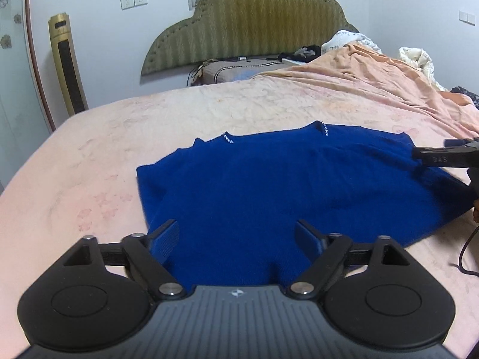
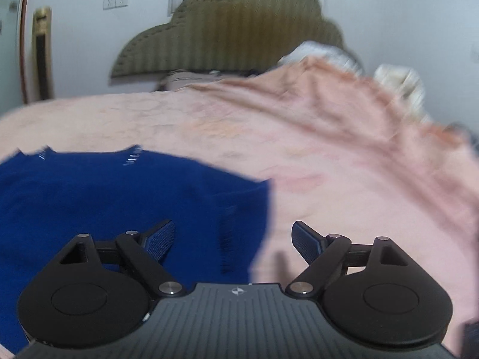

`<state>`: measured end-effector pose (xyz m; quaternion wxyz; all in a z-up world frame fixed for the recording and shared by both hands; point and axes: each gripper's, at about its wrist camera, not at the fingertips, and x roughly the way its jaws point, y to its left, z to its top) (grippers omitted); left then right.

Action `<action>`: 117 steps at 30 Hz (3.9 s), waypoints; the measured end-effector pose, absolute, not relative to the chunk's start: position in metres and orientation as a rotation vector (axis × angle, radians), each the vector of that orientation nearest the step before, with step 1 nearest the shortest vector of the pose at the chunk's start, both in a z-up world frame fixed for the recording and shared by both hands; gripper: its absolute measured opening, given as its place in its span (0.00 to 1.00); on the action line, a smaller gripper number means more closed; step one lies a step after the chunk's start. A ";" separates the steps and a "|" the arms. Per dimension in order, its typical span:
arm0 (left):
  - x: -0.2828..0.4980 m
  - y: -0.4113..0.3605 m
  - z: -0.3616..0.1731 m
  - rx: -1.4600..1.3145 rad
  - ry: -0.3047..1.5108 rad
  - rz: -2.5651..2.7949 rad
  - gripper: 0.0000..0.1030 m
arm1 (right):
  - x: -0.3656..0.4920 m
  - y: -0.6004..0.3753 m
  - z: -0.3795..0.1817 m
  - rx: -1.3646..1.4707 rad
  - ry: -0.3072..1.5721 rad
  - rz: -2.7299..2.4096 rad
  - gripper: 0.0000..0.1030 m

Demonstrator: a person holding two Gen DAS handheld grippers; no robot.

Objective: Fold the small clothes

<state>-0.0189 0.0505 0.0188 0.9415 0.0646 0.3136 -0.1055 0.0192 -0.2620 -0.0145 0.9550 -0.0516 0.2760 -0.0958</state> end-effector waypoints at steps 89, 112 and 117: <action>0.162 0.072 0.007 0.108 0.788 -0.115 0.83 | 0.152 -0.265 -0.025 0.185 0.840 0.022 0.49; 0.142 0.067 0.005 0.124 0.726 -0.082 0.48 | 0.124 -0.229 0.005 -0.023 0.681 -0.025 0.51; 0.122 0.063 -0.009 0.160 0.761 -0.075 0.49 | 0.117 -0.214 -0.017 -0.030 0.830 0.019 0.63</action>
